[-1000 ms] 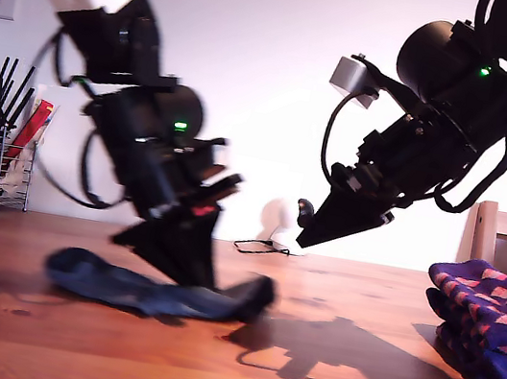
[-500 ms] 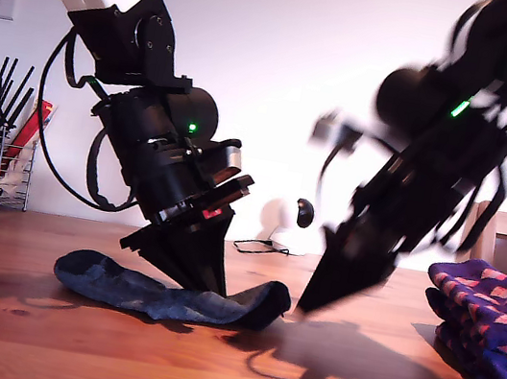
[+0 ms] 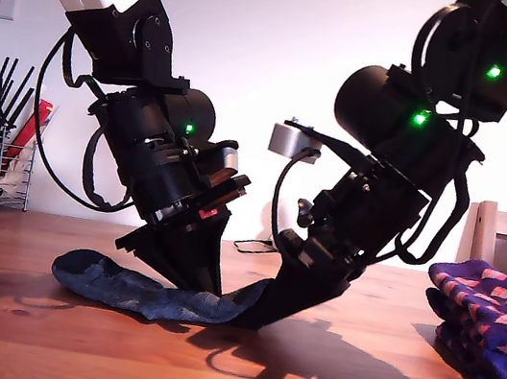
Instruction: Fold the socks in front of you. After folding them, place them to the right side.
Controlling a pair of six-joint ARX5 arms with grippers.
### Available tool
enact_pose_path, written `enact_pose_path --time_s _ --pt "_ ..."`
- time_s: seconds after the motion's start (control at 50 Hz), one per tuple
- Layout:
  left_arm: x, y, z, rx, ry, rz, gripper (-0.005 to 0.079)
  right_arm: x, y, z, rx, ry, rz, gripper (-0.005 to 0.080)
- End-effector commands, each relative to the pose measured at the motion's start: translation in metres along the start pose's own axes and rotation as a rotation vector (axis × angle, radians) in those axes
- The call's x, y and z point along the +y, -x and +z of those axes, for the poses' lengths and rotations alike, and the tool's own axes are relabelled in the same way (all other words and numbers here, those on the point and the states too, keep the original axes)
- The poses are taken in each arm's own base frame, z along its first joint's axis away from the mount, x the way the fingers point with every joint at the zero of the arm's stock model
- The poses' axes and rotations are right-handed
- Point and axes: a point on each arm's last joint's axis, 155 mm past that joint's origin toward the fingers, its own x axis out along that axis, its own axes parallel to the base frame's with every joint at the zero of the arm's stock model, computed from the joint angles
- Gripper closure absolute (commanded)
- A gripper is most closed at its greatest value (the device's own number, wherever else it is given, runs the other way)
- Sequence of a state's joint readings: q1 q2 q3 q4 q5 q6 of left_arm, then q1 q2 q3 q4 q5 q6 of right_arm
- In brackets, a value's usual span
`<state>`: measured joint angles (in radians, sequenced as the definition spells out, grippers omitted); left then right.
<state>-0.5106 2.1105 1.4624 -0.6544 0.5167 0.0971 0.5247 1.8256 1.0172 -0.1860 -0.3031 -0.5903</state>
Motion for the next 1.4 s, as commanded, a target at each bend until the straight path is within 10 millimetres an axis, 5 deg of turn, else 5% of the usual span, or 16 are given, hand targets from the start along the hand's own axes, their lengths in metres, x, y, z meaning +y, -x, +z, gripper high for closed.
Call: enact_pose_path --time_s 0.0,0.6,0.7,0.86,1.38 --pt "0.003 -0.011 -0.006 0.028 0.007 -0.015 0.0683 -0.001 -0.005 0.004 -0.012 -0.008 -0.003 0.0379" --pt "-0.007 -0.011 -0.008 0.035 0.015 -0.066 0.0683 0.003 -0.030 0.001 -0.017 -0.026 0.008 0.0387" --pt "-0.007 -0.011 -0.010 0.042 0.020 -0.069 0.0683 0.002 -0.030 0.006 -0.035 -0.016 -0.002 0.0474" --pt "-0.008 -0.011 -0.012 0.049 0.024 -0.070 0.0683 0.001 -0.030 0.007 -0.038 -0.014 -0.004 0.0767" --pt "0.015 -0.008 -0.033 0.131 0.027 0.049 0.0683 -0.022 -0.021 -0.008 0.108 0.065 -0.096 0.0763"
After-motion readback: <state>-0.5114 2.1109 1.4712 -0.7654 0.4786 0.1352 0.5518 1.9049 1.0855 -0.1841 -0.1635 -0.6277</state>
